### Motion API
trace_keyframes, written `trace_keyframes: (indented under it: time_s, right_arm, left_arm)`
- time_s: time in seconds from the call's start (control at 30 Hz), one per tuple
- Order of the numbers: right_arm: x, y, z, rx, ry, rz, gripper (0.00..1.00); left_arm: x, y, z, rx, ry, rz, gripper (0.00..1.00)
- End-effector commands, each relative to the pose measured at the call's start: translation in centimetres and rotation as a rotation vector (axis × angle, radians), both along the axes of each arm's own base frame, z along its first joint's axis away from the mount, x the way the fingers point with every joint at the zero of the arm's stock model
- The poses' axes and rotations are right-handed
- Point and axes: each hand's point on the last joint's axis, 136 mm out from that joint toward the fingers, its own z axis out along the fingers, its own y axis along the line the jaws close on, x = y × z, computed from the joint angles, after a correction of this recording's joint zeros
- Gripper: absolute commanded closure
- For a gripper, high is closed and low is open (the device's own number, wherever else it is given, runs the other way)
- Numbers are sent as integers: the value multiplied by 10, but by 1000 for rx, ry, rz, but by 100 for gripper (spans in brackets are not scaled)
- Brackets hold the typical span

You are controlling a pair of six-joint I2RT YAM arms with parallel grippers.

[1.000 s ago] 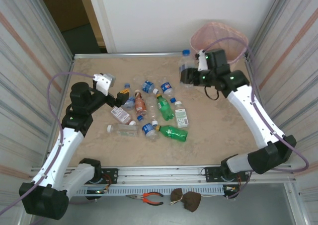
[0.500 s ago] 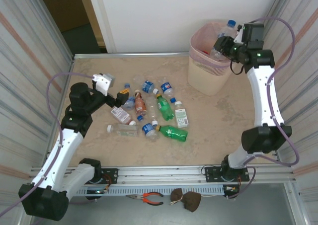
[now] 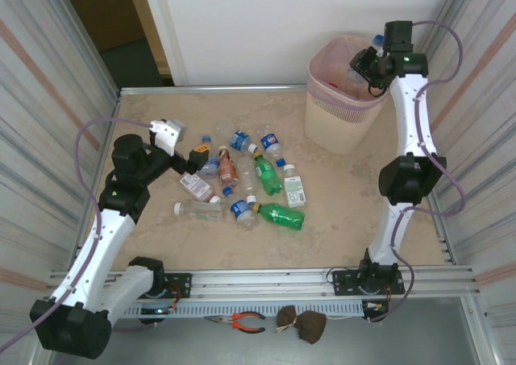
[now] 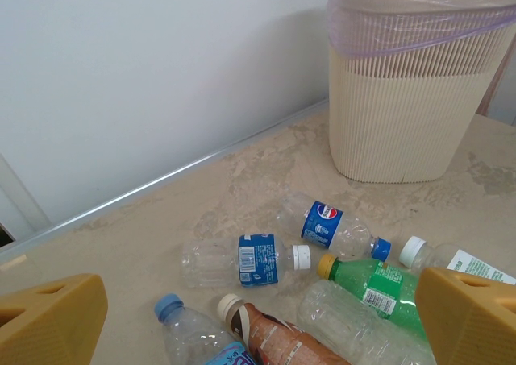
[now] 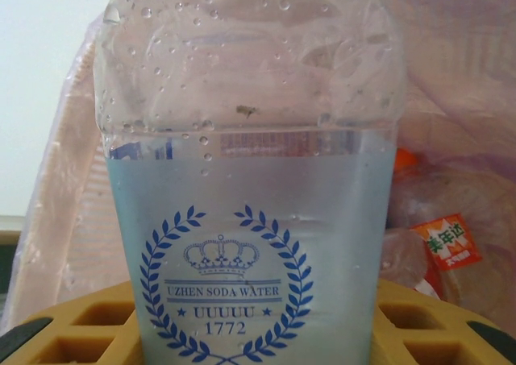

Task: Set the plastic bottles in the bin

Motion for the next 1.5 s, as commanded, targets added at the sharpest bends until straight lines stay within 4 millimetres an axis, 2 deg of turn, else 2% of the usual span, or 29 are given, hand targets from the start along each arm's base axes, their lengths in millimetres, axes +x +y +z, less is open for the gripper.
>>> trace_keyframes:
  time_s: [0.0, 0.27, 0.57, 0.77, 1.1, 1.3, 1.47]
  right_arm:
    - [0, 12, -10, 2, 58, -8, 54]
    - [19, 33, -40, 41, 98, 15, 55]
    - [26, 27, -98, 51, 238, 7, 55]
    - [17, 25, -136, 9, 349, 20, 52]
    - [-13, 7, -195, -182, 571, 34, 43]
    - [-14, -1, -198, -232, 581, 17, 34]
    - [-9, 3, -175, -236, 516, 12, 24]
  left_arm:
    - [-5, -1, 4, -7, -16, -14, 2]
    - [-6, 0, 5, -3, -21, -8, 1]
    - [-5, -1, 5, -3, -17, -11, 1]
    - [-5, 0, 4, -2, -14, -10, 1]
    - [-4, -1, 3, -1, -11, -14, 1]
    - [-4, -2, 3, -4, -5, -21, 1]
    - [-4, -2, 4, -5, -8, -21, 1]
